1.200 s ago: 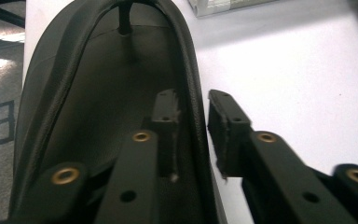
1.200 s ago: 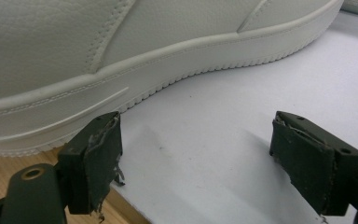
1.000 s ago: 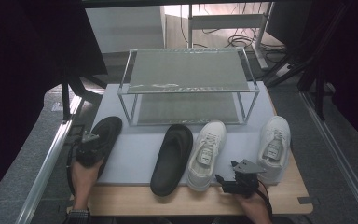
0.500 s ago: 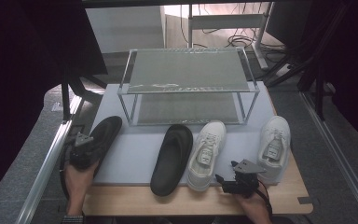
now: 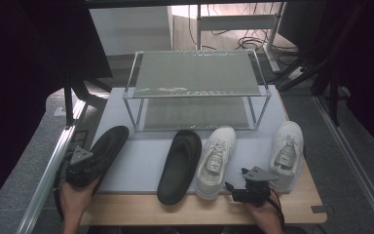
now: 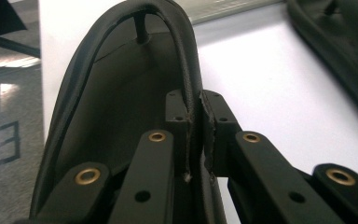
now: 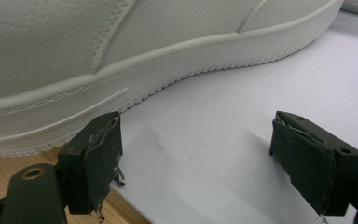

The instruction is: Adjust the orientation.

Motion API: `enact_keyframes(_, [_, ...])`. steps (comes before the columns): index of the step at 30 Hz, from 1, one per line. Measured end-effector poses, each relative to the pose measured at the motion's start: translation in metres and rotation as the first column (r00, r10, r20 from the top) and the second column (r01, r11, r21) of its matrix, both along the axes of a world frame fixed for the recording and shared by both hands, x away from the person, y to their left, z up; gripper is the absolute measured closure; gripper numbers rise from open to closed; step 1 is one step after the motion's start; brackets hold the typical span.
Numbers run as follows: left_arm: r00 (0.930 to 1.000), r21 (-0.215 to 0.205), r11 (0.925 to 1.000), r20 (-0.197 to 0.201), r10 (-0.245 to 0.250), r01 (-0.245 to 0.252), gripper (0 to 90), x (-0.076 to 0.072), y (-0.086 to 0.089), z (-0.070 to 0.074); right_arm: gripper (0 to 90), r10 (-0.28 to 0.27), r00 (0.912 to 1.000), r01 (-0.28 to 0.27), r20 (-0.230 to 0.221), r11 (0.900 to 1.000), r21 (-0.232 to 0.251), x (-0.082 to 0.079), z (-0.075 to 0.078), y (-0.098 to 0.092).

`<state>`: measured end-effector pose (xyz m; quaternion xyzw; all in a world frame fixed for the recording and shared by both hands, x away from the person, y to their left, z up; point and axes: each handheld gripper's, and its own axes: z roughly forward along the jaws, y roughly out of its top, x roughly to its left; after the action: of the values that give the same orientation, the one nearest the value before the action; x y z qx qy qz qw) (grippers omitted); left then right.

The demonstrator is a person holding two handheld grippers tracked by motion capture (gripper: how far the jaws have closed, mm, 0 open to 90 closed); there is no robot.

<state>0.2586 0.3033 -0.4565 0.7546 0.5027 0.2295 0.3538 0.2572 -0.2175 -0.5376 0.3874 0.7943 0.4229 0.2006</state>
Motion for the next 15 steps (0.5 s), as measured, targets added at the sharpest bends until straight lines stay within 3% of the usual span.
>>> enact_keyframes(6, [0.9987, -0.008, 0.9986, -0.002, -0.052, 0.052, 81.9, -0.009, -0.009, 0.002, 17.1, 0.0, 1.0, 0.0, 0.0, 1.0, 0.0, 0.0, 0.0, 0.0])
enact_keyframes(15, [0.9908, -0.004, 0.9908, 0.001, -0.135, 0.135, 81.9, -0.013, -0.034, 0.009, 17.1, 0.0, 1.0, 0.0, 0.0, 1.0, 0.0, 0.0, 0.0, 0.0])
